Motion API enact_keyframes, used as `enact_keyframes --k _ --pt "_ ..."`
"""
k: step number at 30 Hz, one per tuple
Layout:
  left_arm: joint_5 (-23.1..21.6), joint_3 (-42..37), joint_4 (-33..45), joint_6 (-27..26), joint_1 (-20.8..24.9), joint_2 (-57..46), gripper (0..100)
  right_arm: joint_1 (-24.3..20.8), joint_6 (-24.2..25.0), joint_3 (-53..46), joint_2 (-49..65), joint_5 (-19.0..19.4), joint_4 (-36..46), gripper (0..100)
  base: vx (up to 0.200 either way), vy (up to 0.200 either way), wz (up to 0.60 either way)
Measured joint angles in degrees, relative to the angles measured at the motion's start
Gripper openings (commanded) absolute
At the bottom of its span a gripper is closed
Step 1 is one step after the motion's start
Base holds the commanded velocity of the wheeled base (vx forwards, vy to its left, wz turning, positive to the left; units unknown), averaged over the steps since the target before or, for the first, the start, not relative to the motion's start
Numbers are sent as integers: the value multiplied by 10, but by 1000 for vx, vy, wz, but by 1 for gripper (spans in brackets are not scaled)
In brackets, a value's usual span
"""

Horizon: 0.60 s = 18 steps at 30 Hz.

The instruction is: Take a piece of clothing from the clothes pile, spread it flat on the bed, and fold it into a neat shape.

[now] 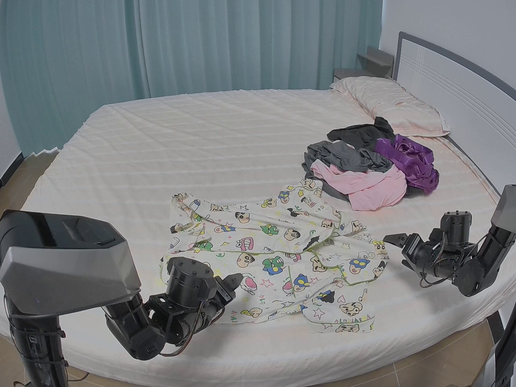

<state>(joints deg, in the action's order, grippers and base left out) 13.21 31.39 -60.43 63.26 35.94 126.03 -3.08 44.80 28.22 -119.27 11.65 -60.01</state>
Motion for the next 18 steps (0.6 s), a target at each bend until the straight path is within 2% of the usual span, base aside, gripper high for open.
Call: enact_keyframes --k 10,13,18 --pt "62 -25 36 -58 -20 10 100 2 0 0 2 0 0 100 0 0 0" --pt "69 -43 30 -78 -48 2 100 1 0 0 2 0 0 100 0 0 0" --pt "73 -79 1 -114 -123 -27 100 1 1 0 3 0 0 100 0 0 0"
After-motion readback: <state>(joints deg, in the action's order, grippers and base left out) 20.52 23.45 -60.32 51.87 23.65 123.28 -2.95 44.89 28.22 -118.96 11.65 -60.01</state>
